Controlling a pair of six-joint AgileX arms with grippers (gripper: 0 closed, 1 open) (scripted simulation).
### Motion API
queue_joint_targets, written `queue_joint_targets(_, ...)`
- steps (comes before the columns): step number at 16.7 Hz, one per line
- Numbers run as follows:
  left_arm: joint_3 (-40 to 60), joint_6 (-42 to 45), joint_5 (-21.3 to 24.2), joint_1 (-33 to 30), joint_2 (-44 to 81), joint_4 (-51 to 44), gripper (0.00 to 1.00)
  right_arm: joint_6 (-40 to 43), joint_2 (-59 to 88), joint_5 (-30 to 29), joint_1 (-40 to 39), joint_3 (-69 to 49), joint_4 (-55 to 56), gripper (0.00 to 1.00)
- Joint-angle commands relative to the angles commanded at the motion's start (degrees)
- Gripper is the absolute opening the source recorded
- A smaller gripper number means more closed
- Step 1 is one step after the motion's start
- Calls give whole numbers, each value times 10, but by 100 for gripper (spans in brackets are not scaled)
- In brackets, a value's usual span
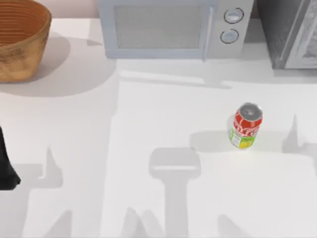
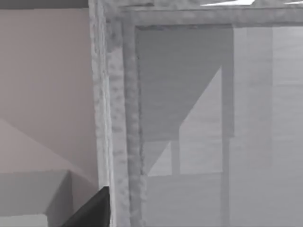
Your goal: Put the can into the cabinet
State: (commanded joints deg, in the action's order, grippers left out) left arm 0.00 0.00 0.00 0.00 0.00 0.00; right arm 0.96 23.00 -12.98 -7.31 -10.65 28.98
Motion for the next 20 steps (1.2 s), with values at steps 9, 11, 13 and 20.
queue_joint_targets(9,0,0,0,0,0,0,100,-36,415,-131,-151,-47,294,100)
queue_joint_targets(11,0,0,0,0,0,0,100,-44,513,-162,-185,-56,361,100)
queue_joint_targets(13,0,0,0,0,0,0,100,-51,611,-192,-217,-64,426,100)
queue_joint_targets(20,0,0,0,0,0,0,100,-68,912,-284,-317,-87,625,100)
